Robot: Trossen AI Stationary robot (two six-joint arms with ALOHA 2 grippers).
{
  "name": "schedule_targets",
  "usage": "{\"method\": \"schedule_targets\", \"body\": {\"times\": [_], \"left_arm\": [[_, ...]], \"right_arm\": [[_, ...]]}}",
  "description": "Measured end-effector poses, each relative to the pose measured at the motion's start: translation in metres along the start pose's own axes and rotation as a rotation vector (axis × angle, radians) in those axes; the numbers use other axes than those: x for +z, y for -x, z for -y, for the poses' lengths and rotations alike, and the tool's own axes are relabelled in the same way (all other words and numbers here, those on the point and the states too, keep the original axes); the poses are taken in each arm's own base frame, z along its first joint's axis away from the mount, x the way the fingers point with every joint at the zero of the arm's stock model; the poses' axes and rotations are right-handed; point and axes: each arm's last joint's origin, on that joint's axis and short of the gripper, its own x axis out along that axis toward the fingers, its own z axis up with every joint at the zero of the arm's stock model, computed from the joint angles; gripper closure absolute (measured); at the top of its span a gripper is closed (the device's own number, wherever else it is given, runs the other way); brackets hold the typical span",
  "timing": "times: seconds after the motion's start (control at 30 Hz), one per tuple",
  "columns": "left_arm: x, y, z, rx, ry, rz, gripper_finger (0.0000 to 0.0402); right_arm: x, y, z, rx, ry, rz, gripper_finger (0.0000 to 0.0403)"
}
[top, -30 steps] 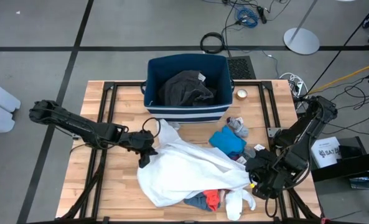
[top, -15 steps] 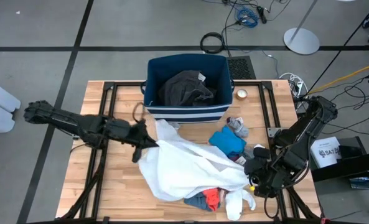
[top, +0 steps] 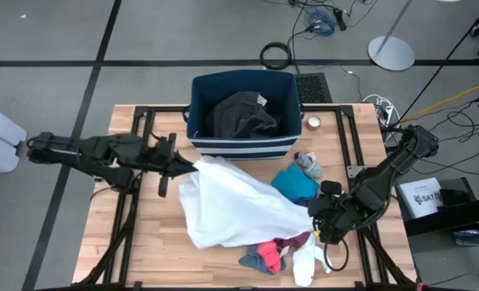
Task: Sort clothes
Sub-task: Put the white polo shirt into the blue laundry organizer
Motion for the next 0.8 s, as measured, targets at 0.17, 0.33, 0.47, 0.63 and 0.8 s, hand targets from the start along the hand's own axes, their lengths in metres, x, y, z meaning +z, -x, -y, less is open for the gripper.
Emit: {"method": "schedule_targets", "body": {"times": [0.17, 0.33, 0.47, 0.63, 0.8], "left_arm": [[0.018, 0.009, -0.001, 0.059, -0.061, 0.07, 0.04], [0.027, 0.013, -0.004, 0.107, -0.089, 0.091, 0.04], [0.014, 0.009, -0.006, 0.116, -0.032, -0.034, 0.04], [-0.027, -0.013, -0.006, 0.116, 0.11, -0.242, 0.04], [-0.084, -0.039, 0.003, 0.006, 0.293, -0.512, 0.04]], "right_arm": [[0.003, -0.001, 0.002, -0.003, 0.018, 0.0, 0.0199], [0.004, -0.001, 0.003, -0.004, 0.009, -0.001, 0.0199], [0.004, -0.001, 0.003, -0.003, -0.005, -0.001, 0.0199], [0.004, -0.001, 0.003, -0.005, -0.008, 0.005, 0.0199], [0.011, -0.001, 0.001, -0.043, -0.025, 0.136, 0.0199]]}}
